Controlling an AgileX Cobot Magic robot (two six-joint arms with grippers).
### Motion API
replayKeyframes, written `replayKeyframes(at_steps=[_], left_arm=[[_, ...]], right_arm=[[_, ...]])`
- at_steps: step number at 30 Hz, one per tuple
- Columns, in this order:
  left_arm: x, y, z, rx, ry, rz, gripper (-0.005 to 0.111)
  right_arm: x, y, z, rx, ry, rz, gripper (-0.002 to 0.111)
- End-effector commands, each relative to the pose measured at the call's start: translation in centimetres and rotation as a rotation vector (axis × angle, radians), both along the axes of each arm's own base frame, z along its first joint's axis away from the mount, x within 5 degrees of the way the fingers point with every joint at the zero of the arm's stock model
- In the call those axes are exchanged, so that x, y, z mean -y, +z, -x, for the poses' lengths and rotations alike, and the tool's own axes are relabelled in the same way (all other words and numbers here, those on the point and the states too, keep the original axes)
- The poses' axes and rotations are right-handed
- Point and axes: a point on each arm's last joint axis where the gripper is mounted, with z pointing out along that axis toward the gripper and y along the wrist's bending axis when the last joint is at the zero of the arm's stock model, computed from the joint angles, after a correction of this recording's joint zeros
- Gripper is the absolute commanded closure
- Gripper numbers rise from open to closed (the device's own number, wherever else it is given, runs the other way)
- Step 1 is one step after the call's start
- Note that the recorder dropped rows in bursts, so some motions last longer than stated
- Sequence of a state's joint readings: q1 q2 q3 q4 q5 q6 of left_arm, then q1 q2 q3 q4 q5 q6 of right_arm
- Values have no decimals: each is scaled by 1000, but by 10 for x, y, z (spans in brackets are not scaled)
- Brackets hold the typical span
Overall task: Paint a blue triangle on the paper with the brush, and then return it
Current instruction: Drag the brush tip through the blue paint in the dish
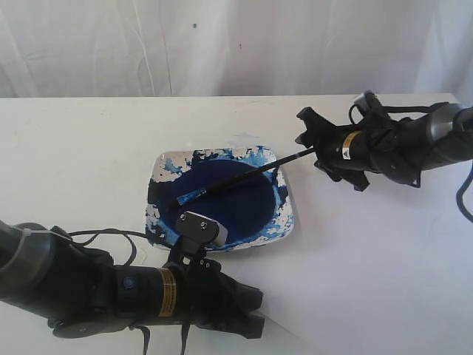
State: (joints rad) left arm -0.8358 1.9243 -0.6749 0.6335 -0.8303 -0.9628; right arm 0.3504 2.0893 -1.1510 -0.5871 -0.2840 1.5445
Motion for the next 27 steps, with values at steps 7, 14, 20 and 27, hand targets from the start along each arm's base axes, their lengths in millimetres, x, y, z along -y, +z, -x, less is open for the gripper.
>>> replayKeyframes(at_steps=[7,14,20,27], left_arm=[[-6,-10,4,-21,-13,-93,107],[-6,-10,4,-21,-13,-93,107],[-6,-10,4,-21,-12,-95,107],[-6,-11,4,-22,-11,-101,107]], right_arm=[[-18,8,-3,16,33,30,54],[-25,-10,-2,-30,31,16,54],[-30,-23,-5,-34,38,-29,54],[-34,-35,-13,-42,31,-60,54]])
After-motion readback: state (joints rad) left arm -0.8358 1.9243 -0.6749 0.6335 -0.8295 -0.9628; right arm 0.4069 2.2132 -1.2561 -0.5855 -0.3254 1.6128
